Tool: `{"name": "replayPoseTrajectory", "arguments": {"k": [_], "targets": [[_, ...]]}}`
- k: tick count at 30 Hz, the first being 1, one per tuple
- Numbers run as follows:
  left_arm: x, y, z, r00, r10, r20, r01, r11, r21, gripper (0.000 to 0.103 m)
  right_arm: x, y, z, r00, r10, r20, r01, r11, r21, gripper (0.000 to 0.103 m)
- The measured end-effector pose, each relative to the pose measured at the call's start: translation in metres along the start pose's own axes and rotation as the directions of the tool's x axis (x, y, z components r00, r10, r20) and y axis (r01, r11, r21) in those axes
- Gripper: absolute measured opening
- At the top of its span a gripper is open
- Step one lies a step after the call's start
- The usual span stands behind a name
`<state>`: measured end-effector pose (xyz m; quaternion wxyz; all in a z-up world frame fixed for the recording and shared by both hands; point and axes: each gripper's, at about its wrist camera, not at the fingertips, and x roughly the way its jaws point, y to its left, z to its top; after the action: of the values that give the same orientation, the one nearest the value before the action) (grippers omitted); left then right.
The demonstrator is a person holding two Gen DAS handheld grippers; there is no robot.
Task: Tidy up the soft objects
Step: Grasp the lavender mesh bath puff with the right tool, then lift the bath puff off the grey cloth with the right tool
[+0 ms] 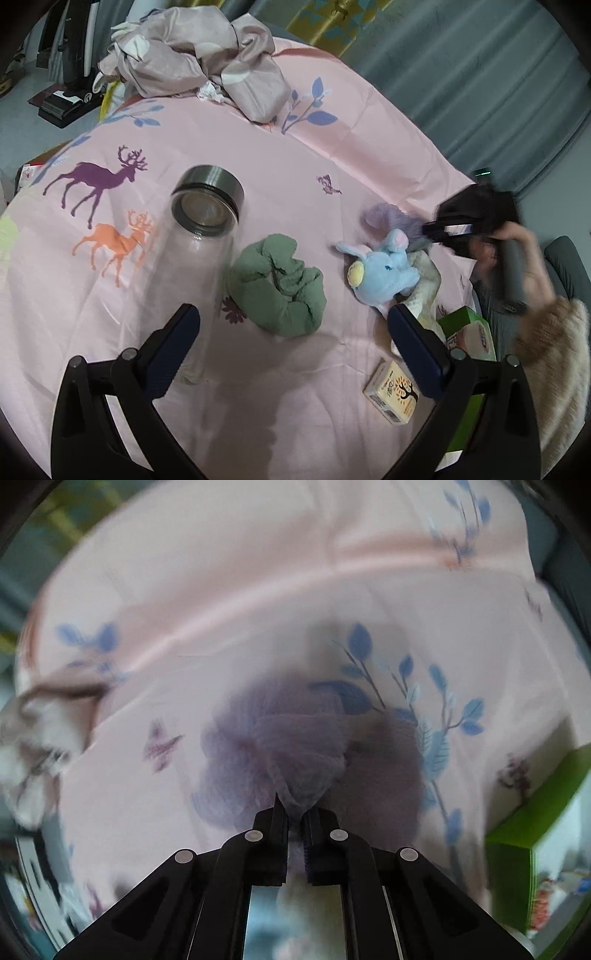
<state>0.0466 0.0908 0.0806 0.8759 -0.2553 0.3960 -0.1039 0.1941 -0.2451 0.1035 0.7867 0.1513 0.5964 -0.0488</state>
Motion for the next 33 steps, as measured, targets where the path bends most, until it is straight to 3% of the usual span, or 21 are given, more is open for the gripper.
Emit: {"name": "replayPoseTrajectory", "arguments": {"k": [6,13,15,19,23,25,29,30,33], "targets": [[-0.010,0.008,0.003,1.000,0.011,0.029,-0.010,1.000,-0.021,0.101,-0.091,0.024,-0.046,0.986,0.159,0.043,-0.150,0.976,-0.160,0.007],[-0.029,0.019,0.009,0.999,-0.020,0.038,0.023,0.997,-0.075,0.101,-0.127,0.036,-0.119,0.952,0.305,0.011,-0.290,0.915,-0.280,0.007],[-0.036,0.018,0.008,0.999,-0.020,0.037,0.022,0.998,-0.058,0.101,-0.119,0.035,-0.145,0.945,0.328,-0.017,-0.318,0.901,-0.295,0.007],[-0.044,0.020,-0.001,1.000,-0.022,0.004,0.022,1.000,-0.022,0.101,-0.080,0.034,-0.190,0.950,0.299,-0.094,-0.313,0.900,-0.302,0.007],[-0.042,0.017,-0.012,0.999,0.006,-0.053,-0.005,1.000,0.021,0.100,-0.022,0.030,-0.222,0.953,0.181,-0.241,-0.250,0.922,-0.296,0.007],[-0.042,0.011,-0.017,0.998,0.005,-0.070,-0.002,0.999,0.049,0.100,-0.012,0.025,-0.228,0.955,0.173,-0.242,-0.238,0.932,-0.274,0.013],[-0.037,-0.001,-0.026,0.994,-0.008,-0.110,0.018,0.996,0.092,0.100,-0.033,0.010,-0.222,0.957,0.233,-0.172,-0.268,0.939,-0.217,0.059],[-0.035,-0.002,-0.028,0.993,-0.009,-0.119,0.021,0.995,0.094,0.100,-0.042,0.006,-0.219,0.959,0.246,-0.140,-0.271,0.940,-0.206,0.064],[-0.024,-0.009,-0.037,0.987,-0.012,-0.161,0.029,0.994,0.104,0.097,-0.070,0.002,-0.208,0.963,0.263,-0.052,-0.268,0.941,-0.207,0.064]]}}
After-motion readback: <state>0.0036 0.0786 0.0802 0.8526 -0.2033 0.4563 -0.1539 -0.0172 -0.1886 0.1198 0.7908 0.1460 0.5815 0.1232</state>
